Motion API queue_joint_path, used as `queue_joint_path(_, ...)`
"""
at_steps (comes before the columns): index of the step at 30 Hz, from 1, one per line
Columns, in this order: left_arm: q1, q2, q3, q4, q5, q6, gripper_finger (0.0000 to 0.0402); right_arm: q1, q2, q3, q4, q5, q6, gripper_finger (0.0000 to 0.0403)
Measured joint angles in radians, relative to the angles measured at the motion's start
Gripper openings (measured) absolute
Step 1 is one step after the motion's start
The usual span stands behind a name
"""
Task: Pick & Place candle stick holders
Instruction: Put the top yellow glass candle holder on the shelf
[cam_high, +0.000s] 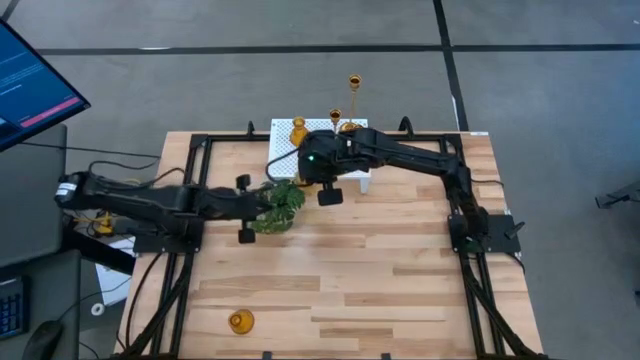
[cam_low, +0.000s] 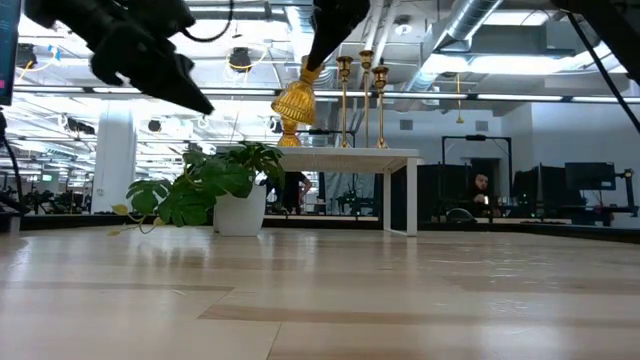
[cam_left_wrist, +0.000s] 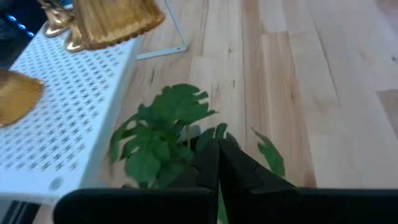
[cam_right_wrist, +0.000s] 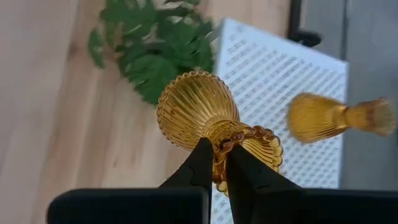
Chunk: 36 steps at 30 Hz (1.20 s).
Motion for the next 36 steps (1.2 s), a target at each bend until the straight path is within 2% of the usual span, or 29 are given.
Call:
queue_joint_path(7, 0.002, -0.226, -0.105, -0.002, -0.013, 0.030, 0.0004, -0.050, 0.004, 0.000, 0.056, 0.000, -0.018, 0.0010)
queue_joint_path(11, 0.002, -0.348, -0.187, 0.002, -0.076, 0.029, 0.0005, -0.072, 0.021, -0.003, 0.079, 0.000, -0.019, 0.0010)
queue_joint_path(14, 0.002, -0.417, -0.240, 0.009, -0.109, 0.025, 0.0005, -0.085, 0.040, -0.001, 0.166, 0.000, -0.026, 0.0010)
queue_joint_path(17, 0.002, -0.461, -0.274, 0.019, -0.112, 0.016, 0.0004, -0.099, 0.061, -0.003, 0.170, 0.001, -0.029, 0.0010)
queue_joint_path(36, 0.002, -0.471, -0.280, 0.048, -0.112, 0.014, 0.0007, -0.117, 0.098, -0.002, 0.116, 0.086, -0.026, 0.0010)
